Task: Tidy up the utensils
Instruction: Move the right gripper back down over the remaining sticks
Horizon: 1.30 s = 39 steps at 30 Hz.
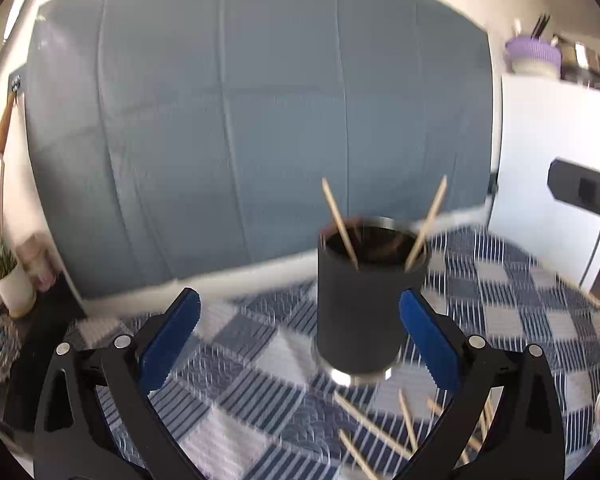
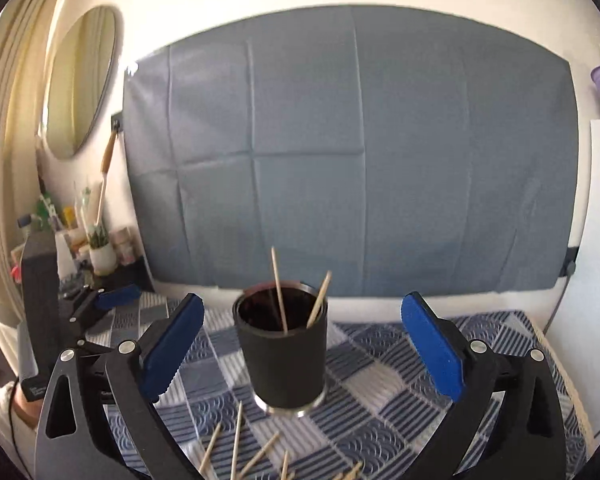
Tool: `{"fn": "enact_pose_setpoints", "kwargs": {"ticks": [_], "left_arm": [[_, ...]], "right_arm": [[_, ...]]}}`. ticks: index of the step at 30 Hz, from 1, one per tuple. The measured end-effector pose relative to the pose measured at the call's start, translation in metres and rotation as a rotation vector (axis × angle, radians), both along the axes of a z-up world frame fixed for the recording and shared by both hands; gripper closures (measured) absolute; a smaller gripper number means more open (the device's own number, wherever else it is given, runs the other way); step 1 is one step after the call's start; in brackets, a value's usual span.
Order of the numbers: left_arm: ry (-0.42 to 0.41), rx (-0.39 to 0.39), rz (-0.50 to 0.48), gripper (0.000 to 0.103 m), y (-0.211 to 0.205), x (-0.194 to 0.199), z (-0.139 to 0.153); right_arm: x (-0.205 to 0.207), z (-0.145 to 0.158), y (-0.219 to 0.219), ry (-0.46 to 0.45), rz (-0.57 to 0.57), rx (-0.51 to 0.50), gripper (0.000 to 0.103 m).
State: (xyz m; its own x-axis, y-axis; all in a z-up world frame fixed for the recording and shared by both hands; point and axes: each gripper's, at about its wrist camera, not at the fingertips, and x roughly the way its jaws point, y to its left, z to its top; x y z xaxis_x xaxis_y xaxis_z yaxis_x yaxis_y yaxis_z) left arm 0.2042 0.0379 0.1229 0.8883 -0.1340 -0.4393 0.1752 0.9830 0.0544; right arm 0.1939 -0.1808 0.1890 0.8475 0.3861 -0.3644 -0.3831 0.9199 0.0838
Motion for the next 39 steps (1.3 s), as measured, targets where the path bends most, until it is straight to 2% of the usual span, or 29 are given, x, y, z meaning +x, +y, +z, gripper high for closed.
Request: {"fn": "enact_pose_setpoints", "kwargs": {"ticks": [5,11,16,20,26,31,35,39], "left_arm": [[0.137,0.038,0.014,0.006,0.007,-0.009,-0.035],[0.296,0.086,0.031,0.006,0.0,-0.009,-0.075],[0.411,0.145,0.03,0.006,-0.006,-0.007,-0.107],[0.483,0.149,0.026,0.006,-0.006,-0.006,-0.128],[0.519,0.15,0.025,0.006,-0.006,-0.003,-0.143],[0.508,0.136,0.021,0.005,-0.006,-0.002,-0.144],[0.535,0.049,0.02,0.004,0.003,0.002,-0.148],[0.492,0.053,0.007,0.004,0.003,-0.002,-0.149]], "right_arm": [[-0.005,-0.019,0.001,0.056,-0.015,-0.056,0.008],[-0.001,-0.057,-0.009,0.184,-0.046,-0.114,0.008],[0.006,-0.11,-0.018,0.332,-0.074,-0.189,0.008],[0.007,-0.154,-0.022,0.461,-0.088,-0.259,0.008],[0.003,-0.188,-0.027,0.561,-0.13,-0.334,0.008],[0.003,-0.193,-0.032,0.615,-0.141,-0.276,0.008],[0.004,-0.195,-0.036,0.662,-0.129,-0.267,0.008],[0.004,-0.2,-0.045,0.709,-0.145,-0.193,0.007]]}}
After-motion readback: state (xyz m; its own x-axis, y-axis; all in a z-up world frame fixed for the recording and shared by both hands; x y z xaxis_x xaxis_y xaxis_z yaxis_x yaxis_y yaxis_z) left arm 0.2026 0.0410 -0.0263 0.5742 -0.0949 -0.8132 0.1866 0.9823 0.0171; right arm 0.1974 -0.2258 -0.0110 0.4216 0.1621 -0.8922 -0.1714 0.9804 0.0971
